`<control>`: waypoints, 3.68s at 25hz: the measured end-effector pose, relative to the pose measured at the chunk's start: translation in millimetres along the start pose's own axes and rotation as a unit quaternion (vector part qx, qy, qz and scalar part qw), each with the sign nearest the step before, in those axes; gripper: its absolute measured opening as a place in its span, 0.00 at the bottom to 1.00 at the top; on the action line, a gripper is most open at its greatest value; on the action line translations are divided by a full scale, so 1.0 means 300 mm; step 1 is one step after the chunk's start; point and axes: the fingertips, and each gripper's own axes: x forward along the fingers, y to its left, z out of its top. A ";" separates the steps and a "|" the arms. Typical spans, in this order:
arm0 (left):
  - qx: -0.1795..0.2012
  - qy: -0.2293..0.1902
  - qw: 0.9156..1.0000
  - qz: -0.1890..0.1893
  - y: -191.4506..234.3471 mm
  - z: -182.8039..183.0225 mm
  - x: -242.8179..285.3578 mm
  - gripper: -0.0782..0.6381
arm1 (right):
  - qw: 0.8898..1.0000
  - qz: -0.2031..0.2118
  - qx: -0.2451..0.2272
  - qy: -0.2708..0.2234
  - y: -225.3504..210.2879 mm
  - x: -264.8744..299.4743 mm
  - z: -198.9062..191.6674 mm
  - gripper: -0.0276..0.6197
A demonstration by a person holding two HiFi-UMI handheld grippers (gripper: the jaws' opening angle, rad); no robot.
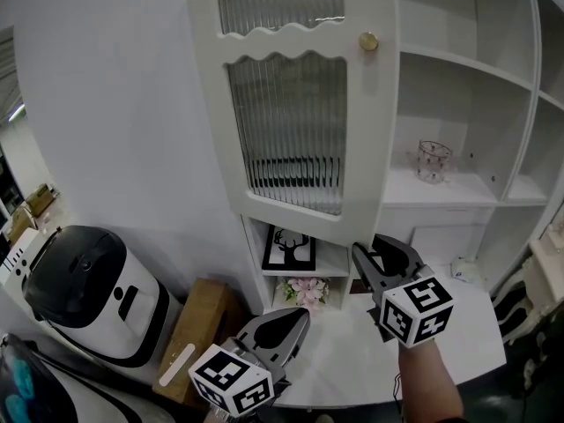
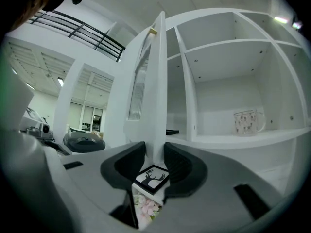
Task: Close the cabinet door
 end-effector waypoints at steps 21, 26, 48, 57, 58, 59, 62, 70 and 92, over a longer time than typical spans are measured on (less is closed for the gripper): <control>-0.007 0.011 1.000 0.005 0.083 -0.007 0.141 0.12 | 0.999 -0.045 -0.014 -0.008 -0.164 0.127 -0.005 0.30; -0.009 0.014 1.000 0.008 0.102 -0.014 0.167 0.12 | 0.999 -0.050 -0.019 -0.006 -0.195 0.162 -0.008 0.30; -0.012 0.018 0.999 0.031 0.153 -0.014 0.185 0.12 | 0.991 -0.088 -0.096 0.002 -0.239 0.235 0.003 0.31; -0.011 0.014 0.999 0.030 0.123 -0.008 0.148 0.12 | 0.993 -0.087 -0.085 0.007 -0.228 0.219 -0.003 0.23; -0.010 0.013 0.999 0.030 0.119 -0.005 0.139 0.12 | 0.993 -0.088 -0.081 0.008 -0.225 0.210 -0.003 0.21; -0.010 0.011 0.999 0.030 0.116 -0.001 0.128 0.12 | 0.993 -0.088 -0.077 0.007 -0.222 0.198 -0.001 0.19; -0.009 0.007 0.999 0.030 0.107 0.011 0.089 0.12 | 0.994 -0.087 -0.070 0.004 -0.198 0.155 0.010 0.15; -0.004 0.004 1.000 0.016 0.061 0.027 -0.041 0.12 | 0.998 -0.053 -0.014 -0.013 -0.033 0.017 0.025 0.08; 0.011 0.002 1.000 -0.010 -0.047 -0.005 -0.556 0.12 | 0.997 -0.064 0.041 0.019 0.605 -0.387 -0.094 0.06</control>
